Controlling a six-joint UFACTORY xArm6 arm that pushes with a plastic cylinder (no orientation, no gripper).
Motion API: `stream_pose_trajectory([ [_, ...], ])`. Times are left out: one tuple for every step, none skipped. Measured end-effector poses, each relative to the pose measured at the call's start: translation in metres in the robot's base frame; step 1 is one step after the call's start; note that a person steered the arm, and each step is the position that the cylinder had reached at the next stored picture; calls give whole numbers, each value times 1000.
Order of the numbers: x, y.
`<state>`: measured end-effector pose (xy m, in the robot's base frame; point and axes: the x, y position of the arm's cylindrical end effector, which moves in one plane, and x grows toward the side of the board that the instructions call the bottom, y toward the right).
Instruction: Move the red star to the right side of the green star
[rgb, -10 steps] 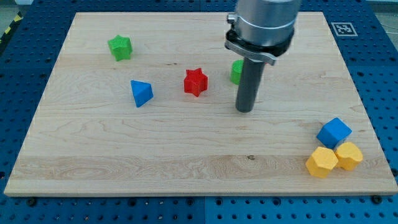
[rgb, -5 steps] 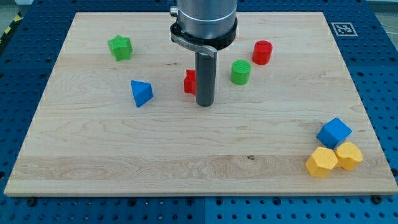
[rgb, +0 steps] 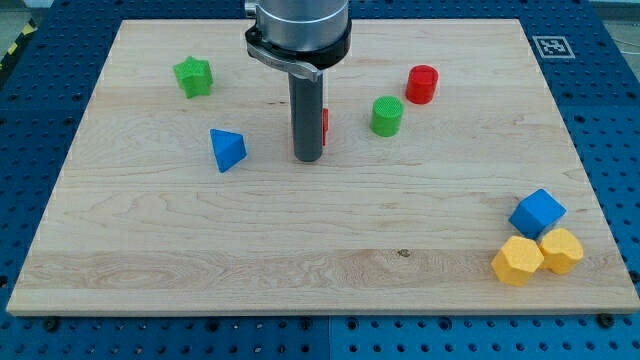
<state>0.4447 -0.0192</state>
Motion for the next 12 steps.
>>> stream_pose_trajectory([
  [-13,0],
  [-23,0],
  [-31,0],
  [-45,0],
  [-65,-1],
  [-82,-1],
  [-83,-3],
  [-83,-25],
  [-81,-38],
  [-77,-44],
  [-77,-46],
  [-77,-71],
])
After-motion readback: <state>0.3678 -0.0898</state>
